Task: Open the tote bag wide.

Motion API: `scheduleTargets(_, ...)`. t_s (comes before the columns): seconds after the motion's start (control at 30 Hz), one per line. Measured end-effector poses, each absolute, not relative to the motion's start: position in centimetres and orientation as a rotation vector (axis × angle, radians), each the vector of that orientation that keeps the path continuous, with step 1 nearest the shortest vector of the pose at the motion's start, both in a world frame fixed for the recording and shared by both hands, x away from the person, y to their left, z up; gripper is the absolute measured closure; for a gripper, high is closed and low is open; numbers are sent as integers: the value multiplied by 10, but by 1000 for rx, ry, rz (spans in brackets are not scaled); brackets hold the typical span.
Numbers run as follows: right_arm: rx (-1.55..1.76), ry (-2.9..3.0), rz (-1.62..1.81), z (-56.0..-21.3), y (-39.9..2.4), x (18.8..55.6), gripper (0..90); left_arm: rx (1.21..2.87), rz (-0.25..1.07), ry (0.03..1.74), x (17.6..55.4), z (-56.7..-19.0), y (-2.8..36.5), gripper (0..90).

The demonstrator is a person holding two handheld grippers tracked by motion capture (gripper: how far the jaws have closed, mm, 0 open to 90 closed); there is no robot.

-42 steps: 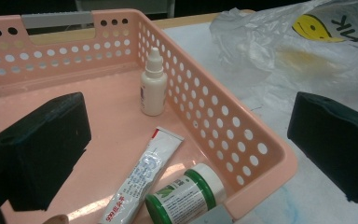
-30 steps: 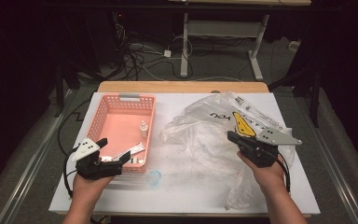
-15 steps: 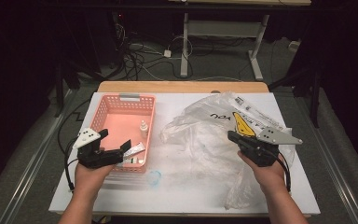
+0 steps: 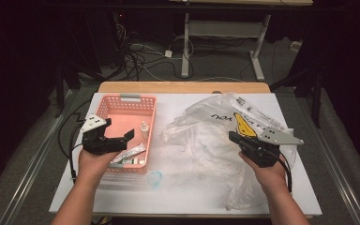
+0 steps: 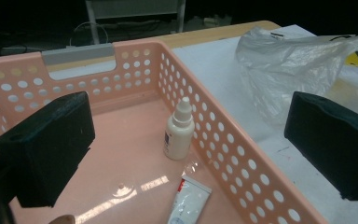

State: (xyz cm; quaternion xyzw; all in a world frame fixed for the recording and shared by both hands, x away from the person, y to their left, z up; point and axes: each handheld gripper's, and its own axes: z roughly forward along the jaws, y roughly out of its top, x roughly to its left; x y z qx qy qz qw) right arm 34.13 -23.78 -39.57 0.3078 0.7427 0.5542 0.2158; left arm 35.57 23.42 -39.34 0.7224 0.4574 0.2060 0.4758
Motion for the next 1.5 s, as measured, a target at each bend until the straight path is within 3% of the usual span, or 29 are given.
scheduleTargets(0.83, 861, 2068, 1528, -399, -238, 345, 900, 1887, 440, 1142, 388, -395, 228, 14)
scheduleTargets(1.37, 871, 2070, 1527, -400, -239, 347, 900, 2038, 332, 1190, 405, -411, 224, 16)
scheduleTargets(1.5, 874, 2071, 1524, -400, -240, 347, 900, 2075, 299, 1197, 408, -414, 222, 51)
